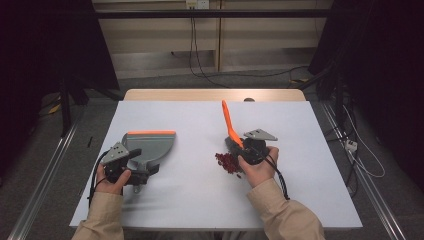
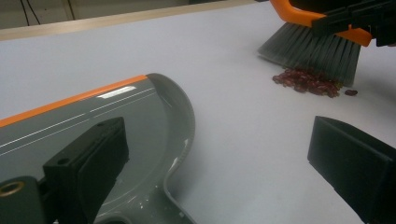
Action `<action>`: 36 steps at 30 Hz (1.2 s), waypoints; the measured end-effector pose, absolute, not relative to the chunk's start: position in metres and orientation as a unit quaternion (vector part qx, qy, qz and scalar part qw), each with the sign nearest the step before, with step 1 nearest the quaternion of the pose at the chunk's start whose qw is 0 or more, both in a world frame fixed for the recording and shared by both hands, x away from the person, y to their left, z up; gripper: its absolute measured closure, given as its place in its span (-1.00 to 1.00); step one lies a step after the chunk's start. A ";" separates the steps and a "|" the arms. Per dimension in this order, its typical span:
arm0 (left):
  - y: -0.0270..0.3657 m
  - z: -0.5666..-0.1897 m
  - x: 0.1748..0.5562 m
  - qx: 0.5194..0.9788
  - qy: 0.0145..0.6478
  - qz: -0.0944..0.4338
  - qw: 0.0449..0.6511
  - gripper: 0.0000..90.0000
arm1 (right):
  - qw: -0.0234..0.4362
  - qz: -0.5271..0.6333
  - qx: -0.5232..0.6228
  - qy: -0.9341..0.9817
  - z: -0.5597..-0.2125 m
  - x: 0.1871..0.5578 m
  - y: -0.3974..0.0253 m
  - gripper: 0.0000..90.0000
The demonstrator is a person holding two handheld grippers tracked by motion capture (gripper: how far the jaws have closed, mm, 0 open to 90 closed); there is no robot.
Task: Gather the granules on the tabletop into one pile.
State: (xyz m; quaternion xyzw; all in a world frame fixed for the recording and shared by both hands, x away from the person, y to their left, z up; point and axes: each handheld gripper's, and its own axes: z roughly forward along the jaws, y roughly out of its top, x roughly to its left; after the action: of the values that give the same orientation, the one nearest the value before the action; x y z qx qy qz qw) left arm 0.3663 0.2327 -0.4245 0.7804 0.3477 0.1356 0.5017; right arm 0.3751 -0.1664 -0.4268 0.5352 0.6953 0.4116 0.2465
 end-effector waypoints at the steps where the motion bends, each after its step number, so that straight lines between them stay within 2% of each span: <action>1: 0.233 -0.425 0.366 0.780 0.348 0.136 0.501 -0.89 | 0.247 0.411 0.534 0.696 -0.425 0.375 -0.168 0.59; 9: 0.231 -0.425 0.366 0.782 0.347 0.136 0.500 -0.89 | 0.271 0.410 0.535 0.688 -0.405 0.378 -0.197 0.59; 15: 0.231 -0.425 0.366 0.782 0.347 0.134 0.500 -0.89 | 0.279 0.378 0.546 0.694 -0.425 0.375 -0.214 0.59; 27: 0.230 -0.426 0.368 0.783 0.346 0.132 0.501 -0.89 | 0.258 0.403 0.510 0.715 -0.428 0.376 -0.173 0.59; 36: 0.229 -0.426 0.367 0.782 0.350 0.131 0.498 -0.89 | 0.245 0.424 0.510 0.707 -0.420 0.376 -0.177 0.58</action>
State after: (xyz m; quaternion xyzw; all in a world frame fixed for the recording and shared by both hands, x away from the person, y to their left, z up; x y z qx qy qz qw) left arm 0.3666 0.2294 -0.4260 0.7824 0.3504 0.1314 0.4978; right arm 0.3759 -0.1767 -0.4202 0.5101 0.7073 0.4236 0.2452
